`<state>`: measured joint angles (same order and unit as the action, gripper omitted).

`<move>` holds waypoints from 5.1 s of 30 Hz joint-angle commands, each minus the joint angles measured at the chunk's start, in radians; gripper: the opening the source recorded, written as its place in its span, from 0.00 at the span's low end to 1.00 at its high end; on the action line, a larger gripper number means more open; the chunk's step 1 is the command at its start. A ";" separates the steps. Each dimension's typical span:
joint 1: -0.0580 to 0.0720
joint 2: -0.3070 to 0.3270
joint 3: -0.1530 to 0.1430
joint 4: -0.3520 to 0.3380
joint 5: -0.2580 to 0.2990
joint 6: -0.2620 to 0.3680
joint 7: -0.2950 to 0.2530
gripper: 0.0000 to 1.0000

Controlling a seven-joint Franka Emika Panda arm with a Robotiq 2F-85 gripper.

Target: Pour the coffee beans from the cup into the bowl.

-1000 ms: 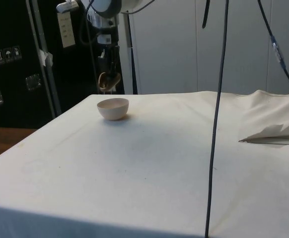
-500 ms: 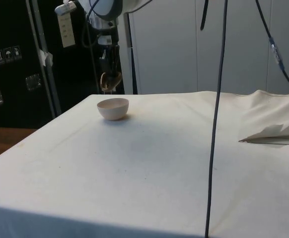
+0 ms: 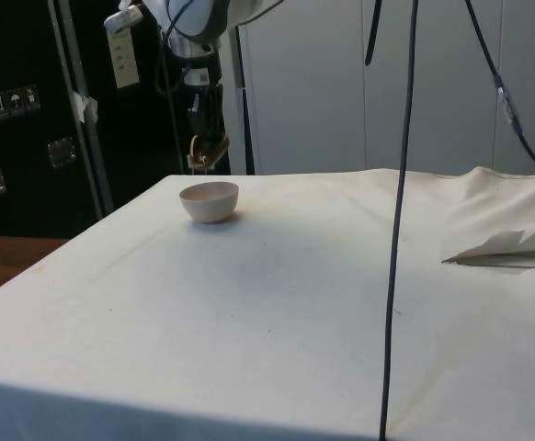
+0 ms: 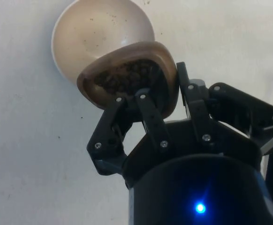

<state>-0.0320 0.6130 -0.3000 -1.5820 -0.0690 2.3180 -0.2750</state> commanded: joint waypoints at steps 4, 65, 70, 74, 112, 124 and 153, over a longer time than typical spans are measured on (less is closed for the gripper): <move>0.005 0.012 -0.010 0.015 -0.021 -0.009 0.007 0.02; 0.080 0.030 -0.006 0.016 -0.508 -0.036 0.377 0.02; 0.089 0.036 -0.003 0.017 -0.565 -0.050 0.429 0.02; 0.095 0.039 -0.002 0.017 -0.601 -0.060 0.461 0.02; 0.130 0.059 0.071 0.040 -0.893 -0.252 0.728 0.02; 0.132 0.071 0.108 0.055 -0.961 -0.321 0.784 0.02; 0.137 0.118 0.193 0.091 -1.154 -0.523 0.905 0.02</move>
<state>0.0990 0.7270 -0.1040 -1.4950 -1.2220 1.8030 0.6290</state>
